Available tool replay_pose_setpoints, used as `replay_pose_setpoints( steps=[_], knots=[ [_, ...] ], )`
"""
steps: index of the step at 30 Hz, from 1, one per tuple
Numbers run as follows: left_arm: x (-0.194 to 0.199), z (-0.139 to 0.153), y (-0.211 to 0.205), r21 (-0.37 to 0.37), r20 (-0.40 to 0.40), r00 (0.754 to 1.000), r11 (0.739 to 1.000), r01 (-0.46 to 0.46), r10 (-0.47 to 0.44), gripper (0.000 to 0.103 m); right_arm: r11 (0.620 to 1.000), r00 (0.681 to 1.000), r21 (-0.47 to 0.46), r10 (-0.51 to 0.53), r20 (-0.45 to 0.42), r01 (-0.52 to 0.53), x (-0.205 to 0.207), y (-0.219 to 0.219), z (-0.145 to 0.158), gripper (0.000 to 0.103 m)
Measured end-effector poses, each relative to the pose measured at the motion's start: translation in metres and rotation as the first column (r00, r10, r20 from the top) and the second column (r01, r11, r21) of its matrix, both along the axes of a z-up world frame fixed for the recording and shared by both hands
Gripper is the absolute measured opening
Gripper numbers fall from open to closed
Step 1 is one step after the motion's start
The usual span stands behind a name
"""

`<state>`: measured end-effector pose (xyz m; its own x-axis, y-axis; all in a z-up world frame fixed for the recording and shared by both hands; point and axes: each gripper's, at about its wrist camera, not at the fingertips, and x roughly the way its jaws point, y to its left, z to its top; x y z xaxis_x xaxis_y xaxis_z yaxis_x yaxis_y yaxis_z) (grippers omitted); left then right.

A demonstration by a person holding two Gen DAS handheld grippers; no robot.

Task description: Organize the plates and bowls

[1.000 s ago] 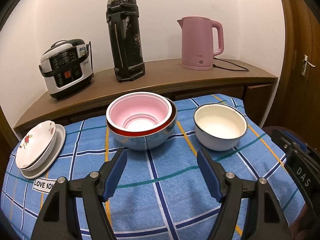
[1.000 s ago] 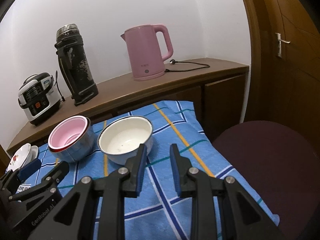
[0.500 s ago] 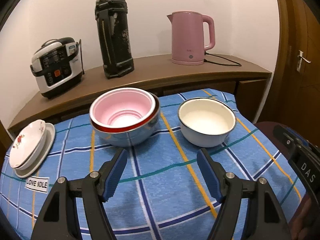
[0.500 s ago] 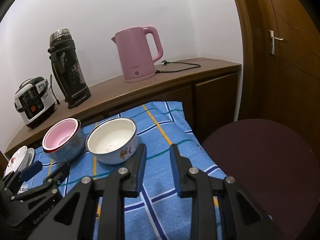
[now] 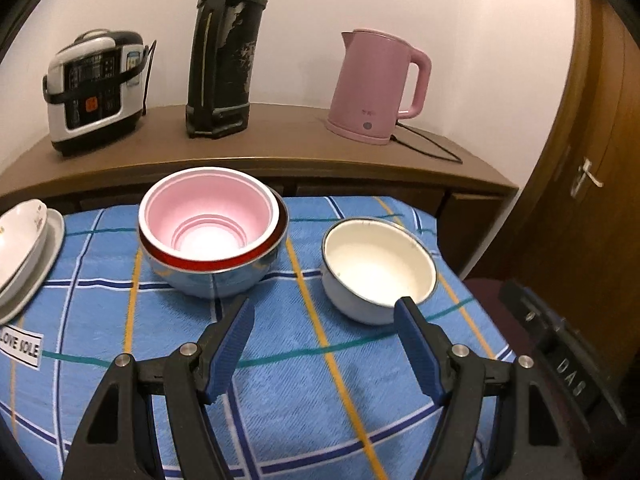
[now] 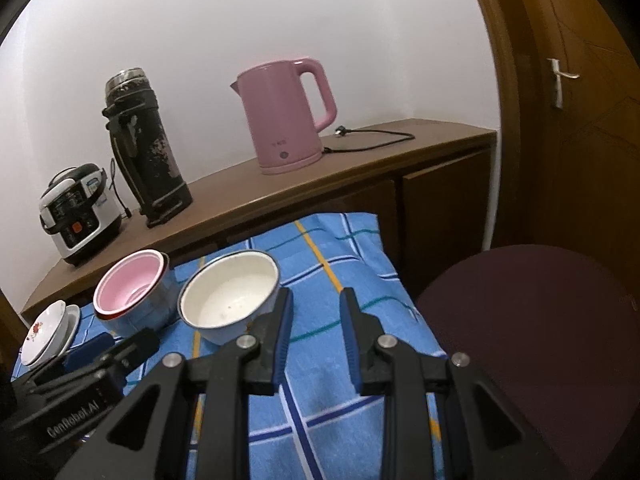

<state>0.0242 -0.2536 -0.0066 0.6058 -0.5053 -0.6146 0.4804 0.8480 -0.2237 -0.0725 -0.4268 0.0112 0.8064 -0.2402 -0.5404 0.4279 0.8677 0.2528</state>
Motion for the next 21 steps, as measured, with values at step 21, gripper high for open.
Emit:
replay_pose_setpoints(
  steps=[21],
  knots=[
    [0.044,-0.025,-0.031,-0.106,-0.243,0.970,0.994,-0.036,0.010,0.051,0.990,0.995,0.116,0.089,-0.045,-0.084,0.058,-0.020,-0.019,0.025]
  ],
)
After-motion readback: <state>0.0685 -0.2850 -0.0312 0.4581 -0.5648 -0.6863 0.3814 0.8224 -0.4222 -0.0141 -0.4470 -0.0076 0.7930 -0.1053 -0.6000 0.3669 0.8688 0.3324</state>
